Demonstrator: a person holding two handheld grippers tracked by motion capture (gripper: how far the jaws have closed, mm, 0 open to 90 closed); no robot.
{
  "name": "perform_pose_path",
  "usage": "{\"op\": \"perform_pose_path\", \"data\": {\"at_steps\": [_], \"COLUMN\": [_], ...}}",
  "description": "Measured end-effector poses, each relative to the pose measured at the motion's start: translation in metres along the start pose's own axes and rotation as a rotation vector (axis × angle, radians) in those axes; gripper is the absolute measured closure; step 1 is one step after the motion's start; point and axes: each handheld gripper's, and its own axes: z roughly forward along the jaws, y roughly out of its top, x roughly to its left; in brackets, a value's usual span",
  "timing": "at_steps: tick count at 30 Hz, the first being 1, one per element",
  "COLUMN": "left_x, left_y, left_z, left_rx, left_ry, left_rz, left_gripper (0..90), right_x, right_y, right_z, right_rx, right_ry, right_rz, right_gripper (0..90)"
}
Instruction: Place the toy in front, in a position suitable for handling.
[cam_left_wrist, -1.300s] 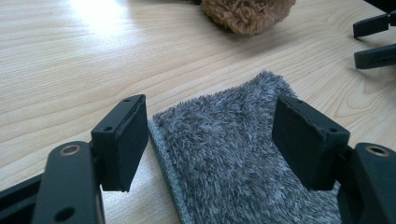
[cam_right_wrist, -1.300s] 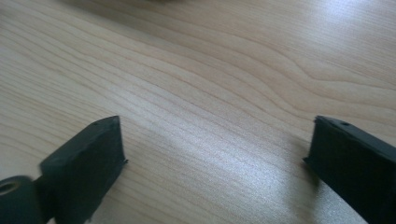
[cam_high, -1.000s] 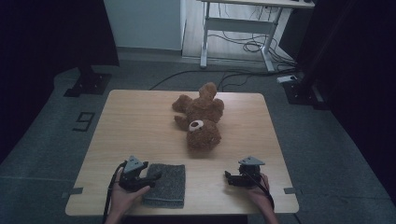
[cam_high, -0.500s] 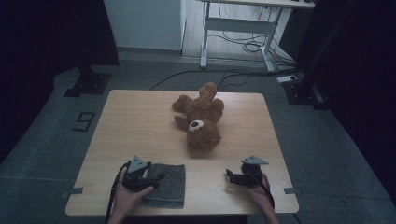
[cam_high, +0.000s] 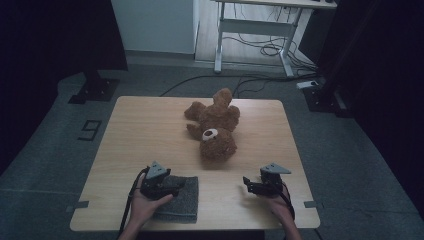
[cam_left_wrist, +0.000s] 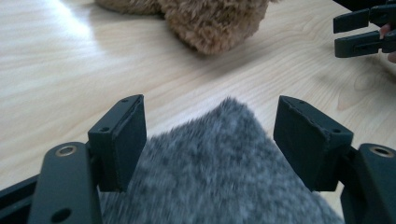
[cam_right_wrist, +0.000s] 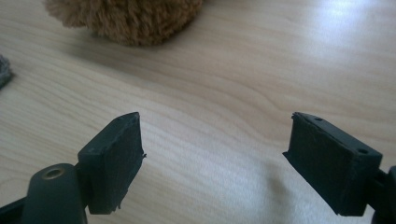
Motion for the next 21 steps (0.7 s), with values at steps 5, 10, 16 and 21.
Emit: {"op": "perform_pose_path", "data": {"at_steps": [5,10,16,21], "left_x": [-0.002,-0.003,-0.004,-0.003], "left_y": [0.017,0.029,0.038,0.048], "left_z": [0.025,0.052,0.074,0.096], "left_rx": [0.021,0.045,0.054,0.066], "left_ry": [-0.007,-0.002,-0.011,-0.027], "left_rz": [0.021,0.039,0.036,0.023], "left_gripper": [24.4,23.9,20.7,20.2], "right_x": [0.002,0.003,0.002,0.005], "right_y": [0.006,0.006,0.002,0.004], "right_z": [0.001,0.001,0.003,0.003], "right_rx": [-0.009,-0.008,0.004,0.005], "right_ry": [0.000,-0.001,0.013,0.022], "right_rz": [-0.010,-0.009,-0.001,-0.010], "right_gripper": [18.1,18.4,18.2,18.0]}}
